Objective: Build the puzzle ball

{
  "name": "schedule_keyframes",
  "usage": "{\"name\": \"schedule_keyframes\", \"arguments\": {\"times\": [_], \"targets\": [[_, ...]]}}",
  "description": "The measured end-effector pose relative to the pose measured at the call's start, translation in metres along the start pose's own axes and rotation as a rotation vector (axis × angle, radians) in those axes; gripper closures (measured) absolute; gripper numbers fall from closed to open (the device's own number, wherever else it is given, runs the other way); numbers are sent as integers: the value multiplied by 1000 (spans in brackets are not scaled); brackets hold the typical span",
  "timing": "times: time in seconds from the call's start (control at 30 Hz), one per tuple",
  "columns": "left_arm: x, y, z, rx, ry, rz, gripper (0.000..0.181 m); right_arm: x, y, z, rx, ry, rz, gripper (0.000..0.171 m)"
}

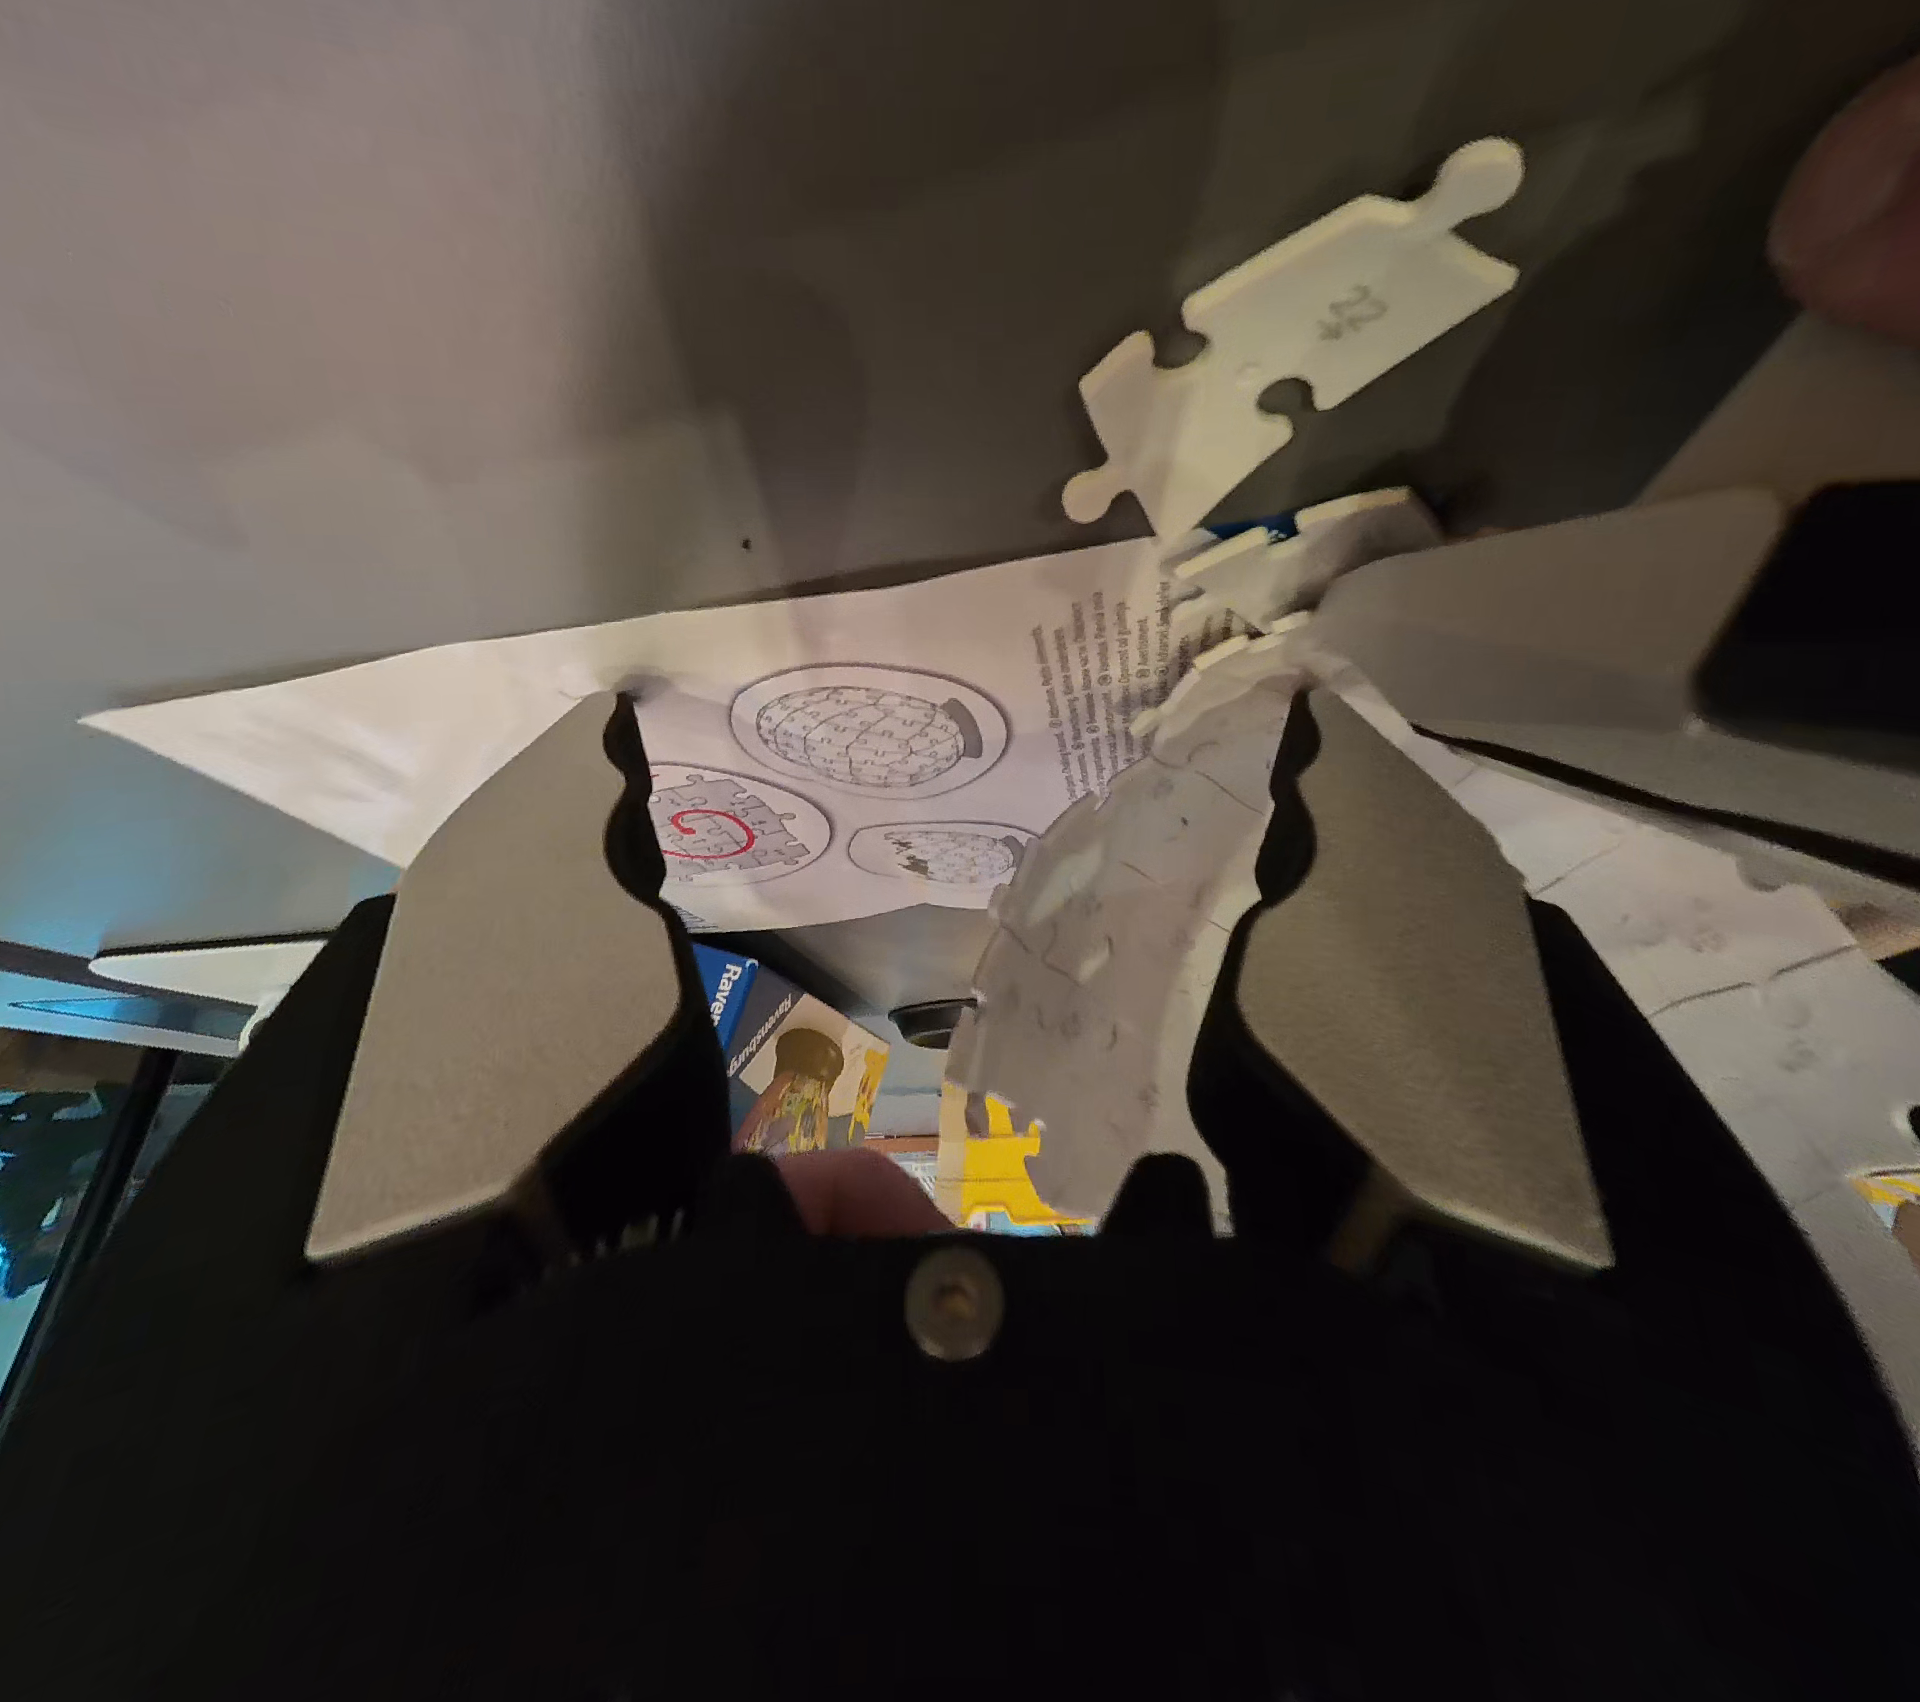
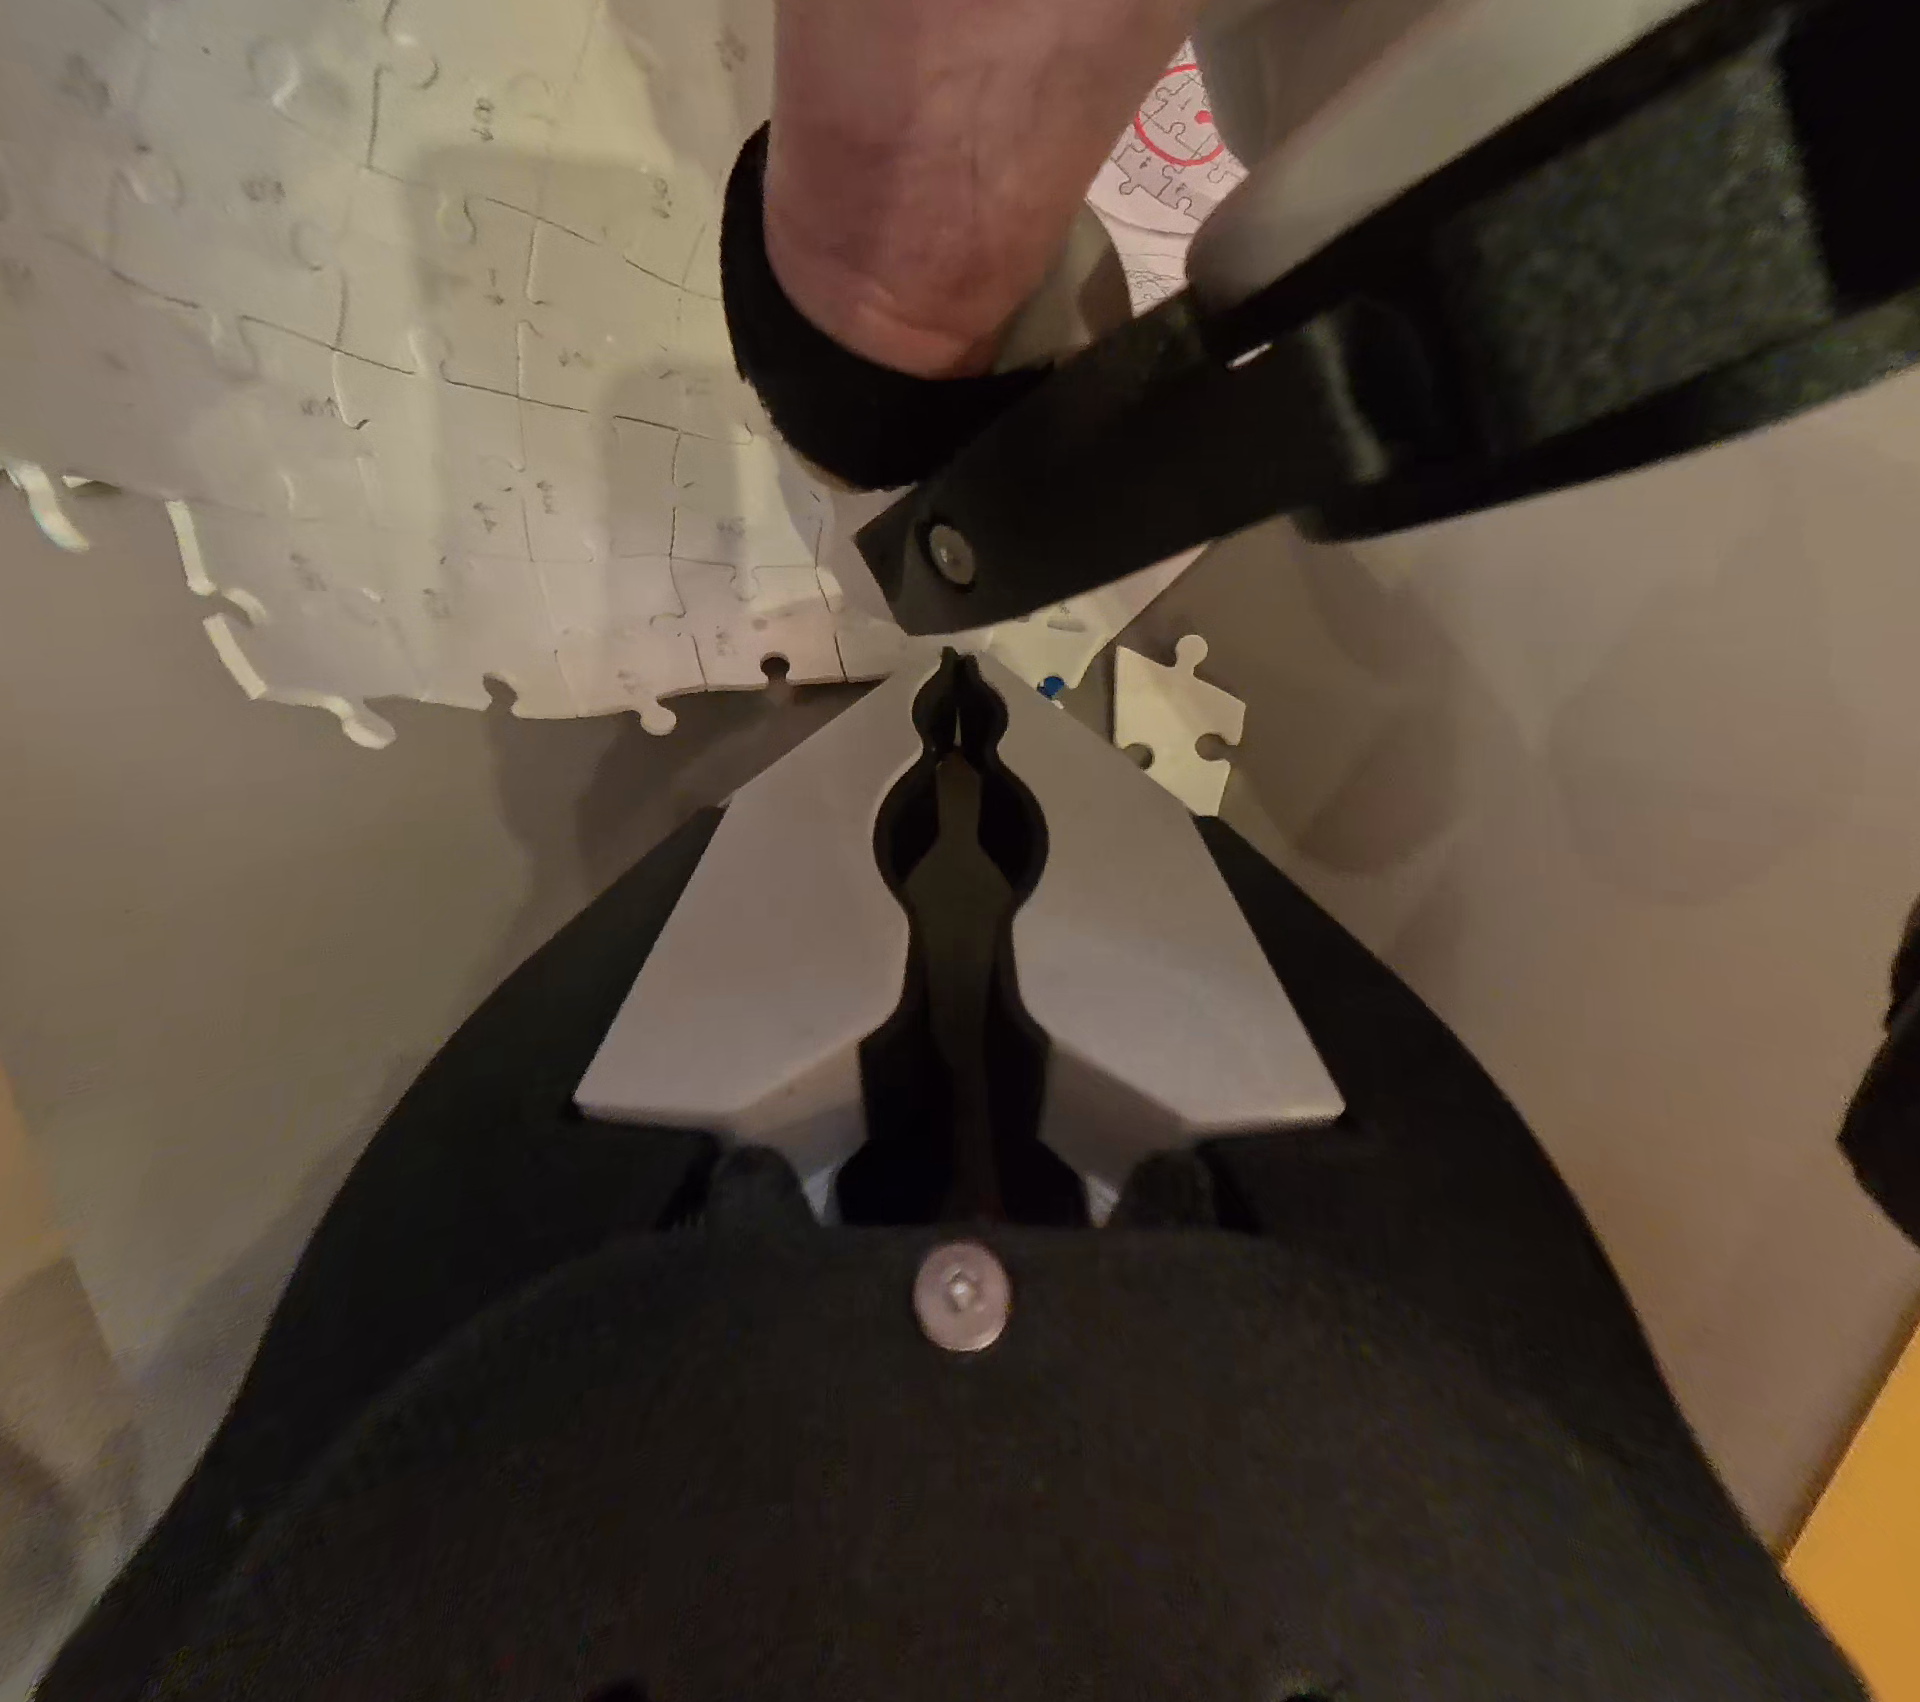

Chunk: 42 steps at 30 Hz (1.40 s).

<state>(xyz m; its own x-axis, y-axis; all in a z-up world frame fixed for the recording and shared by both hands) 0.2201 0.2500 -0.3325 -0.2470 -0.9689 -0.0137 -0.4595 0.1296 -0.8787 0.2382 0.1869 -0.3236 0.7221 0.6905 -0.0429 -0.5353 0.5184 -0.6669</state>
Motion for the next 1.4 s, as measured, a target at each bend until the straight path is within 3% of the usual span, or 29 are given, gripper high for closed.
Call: {"name": "schedule_keyframes", "arguments": {"times": [0.2, 0.7, 0.9, 1.4], "targets": [[-1, 1, -1, 24, -23, -8, 68, 6, -11, 3, 57, 46, -20, 171], [-2, 2, -2, 25, -65, -22, 66, -3, -14, -12, -23, -7, -69, 171], [-2, 1, -2, 20, -64, -14, 67, 16, -20, 4, 41, -23, -143, 171], [-2, 1, -1, 5, -58, -8, 68, 7, -12, -8, -17, -5, -75, 171]]}}
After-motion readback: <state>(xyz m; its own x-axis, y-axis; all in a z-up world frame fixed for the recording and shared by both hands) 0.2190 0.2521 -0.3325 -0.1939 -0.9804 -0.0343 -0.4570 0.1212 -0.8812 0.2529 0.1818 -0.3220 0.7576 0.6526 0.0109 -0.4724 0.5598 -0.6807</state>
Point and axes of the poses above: each gripper's, where its closed fingertips meet, y out along the fingers, z out of its top, x = y × z across the jaws, the point moved 1 cm from there along -y, back along the fingers, and after that the axes turned 4 degrees about -y, right-handed, at the moved point
